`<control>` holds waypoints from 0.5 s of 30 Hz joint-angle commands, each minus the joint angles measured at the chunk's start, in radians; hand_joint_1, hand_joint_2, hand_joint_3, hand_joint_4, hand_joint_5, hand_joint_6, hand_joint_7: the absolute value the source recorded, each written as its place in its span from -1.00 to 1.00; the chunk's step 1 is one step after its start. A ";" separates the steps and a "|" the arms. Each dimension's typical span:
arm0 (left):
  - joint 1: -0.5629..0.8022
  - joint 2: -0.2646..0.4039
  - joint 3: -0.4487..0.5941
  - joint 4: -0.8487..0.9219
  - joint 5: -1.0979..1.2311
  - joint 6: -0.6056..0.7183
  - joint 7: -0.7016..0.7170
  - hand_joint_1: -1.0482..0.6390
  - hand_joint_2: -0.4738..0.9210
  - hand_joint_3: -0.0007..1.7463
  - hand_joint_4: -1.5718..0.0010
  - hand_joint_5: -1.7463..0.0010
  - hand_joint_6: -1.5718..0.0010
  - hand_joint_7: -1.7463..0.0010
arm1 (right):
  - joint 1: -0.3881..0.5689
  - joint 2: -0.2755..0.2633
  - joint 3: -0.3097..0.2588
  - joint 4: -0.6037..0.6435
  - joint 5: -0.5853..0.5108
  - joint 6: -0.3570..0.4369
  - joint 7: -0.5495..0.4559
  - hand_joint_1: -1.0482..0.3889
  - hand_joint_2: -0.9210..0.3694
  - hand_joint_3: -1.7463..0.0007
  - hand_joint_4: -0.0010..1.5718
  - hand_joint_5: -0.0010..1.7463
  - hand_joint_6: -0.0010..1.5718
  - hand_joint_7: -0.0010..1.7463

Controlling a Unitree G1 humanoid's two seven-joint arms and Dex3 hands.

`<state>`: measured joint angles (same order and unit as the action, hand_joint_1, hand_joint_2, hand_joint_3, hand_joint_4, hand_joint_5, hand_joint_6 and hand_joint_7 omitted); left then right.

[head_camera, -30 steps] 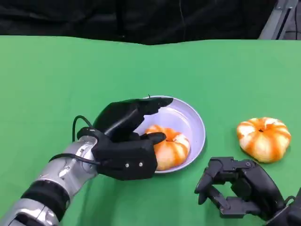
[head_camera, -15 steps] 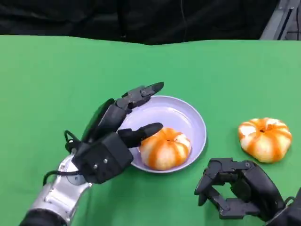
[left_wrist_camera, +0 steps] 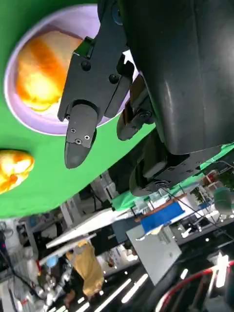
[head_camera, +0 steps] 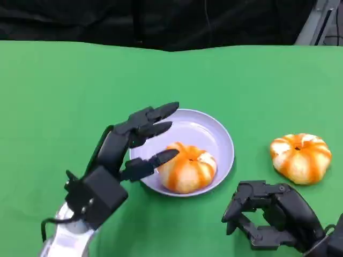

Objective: Grasp the bread from the table and place it into the plate.

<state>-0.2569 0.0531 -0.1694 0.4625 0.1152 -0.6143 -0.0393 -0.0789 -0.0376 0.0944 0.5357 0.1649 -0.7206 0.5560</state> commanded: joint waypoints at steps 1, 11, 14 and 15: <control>0.061 0.001 0.018 -0.035 -0.007 -0.053 0.000 -0.24 1.00 -0.80 0.01 0.95 0.18 0.97 | -0.001 -0.010 -0.005 0.009 -0.006 -0.016 0.000 0.66 -0.57 -0.17 0.12 0.50 0.14 0.15; 0.171 0.000 0.055 -0.043 -0.017 -0.161 0.008 -0.32 1.00 -0.80 -0.11 0.93 0.10 0.96 | 0.007 -0.009 -0.004 0.007 -0.003 -0.015 0.001 0.65 -0.57 -0.15 0.13 0.51 0.14 0.12; 0.207 -0.003 0.062 -0.044 -0.051 -0.203 -0.014 -0.33 1.00 -0.81 -0.15 0.93 0.08 0.96 | 0.009 -0.010 -0.005 0.004 0.000 -0.011 0.002 0.64 -0.57 -0.14 0.12 0.52 0.15 0.12; 0.211 -0.003 0.063 -0.044 -0.056 -0.209 -0.017 -0.34 1.00 -0.81 -0.16 0.93 0.07 0.96 | 0.010 -0.010 -0.005 0.003 0.000 -0.011 0.002 0.63 -0.57 -0.13 0.12 0.52 0.15 0.12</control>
<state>-0.0647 0.0435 -0.1203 0.4234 0.0826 -0.7903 -0.0427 -0.0780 -0.0379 0.0941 0.5396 0.1652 -0.7264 0.5567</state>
